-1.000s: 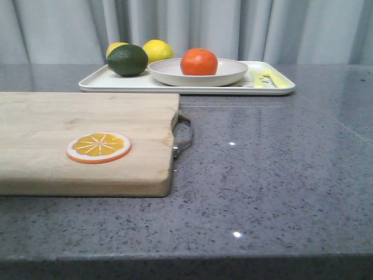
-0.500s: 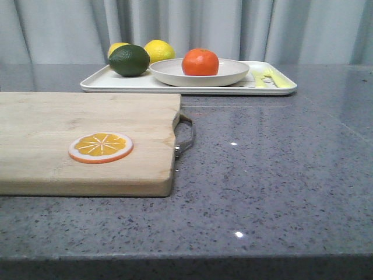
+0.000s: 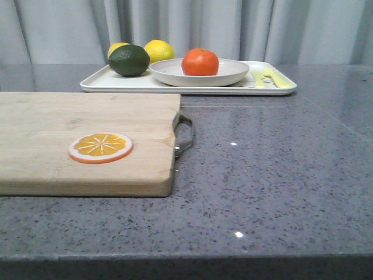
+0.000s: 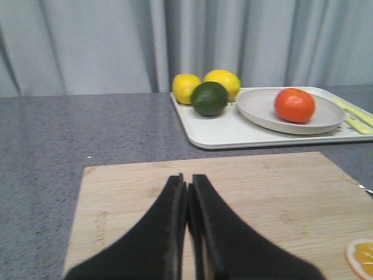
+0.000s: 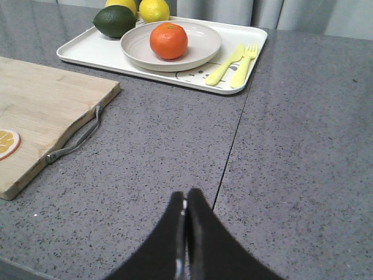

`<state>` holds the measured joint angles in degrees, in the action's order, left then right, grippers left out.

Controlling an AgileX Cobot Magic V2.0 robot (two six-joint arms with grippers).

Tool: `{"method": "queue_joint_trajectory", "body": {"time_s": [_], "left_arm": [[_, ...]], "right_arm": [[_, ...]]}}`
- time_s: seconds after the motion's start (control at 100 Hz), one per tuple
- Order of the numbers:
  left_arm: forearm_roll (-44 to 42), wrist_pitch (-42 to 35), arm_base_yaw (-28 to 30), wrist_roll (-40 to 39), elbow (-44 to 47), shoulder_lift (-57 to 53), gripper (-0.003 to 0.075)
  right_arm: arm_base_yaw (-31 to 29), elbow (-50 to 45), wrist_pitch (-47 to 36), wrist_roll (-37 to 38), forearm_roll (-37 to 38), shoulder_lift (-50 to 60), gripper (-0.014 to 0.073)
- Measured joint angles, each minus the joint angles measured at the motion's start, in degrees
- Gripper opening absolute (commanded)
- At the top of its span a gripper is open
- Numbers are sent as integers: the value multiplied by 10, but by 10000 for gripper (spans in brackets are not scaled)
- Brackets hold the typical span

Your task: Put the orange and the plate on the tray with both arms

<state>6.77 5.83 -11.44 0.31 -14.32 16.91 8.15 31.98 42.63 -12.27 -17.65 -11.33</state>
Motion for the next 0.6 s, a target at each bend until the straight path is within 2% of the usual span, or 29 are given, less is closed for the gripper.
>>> {"method": "queue_joint_trajectory", "body": {"time_s": [0.33,0.6], "left_arm": [[0,-1,110,0,94,-130,-20],[0,-3,152,0,144,-172,-20]], "right_arm": [[0,0,0,0,0,0,-67],[0,0,0,0,0,0,-67]]}}
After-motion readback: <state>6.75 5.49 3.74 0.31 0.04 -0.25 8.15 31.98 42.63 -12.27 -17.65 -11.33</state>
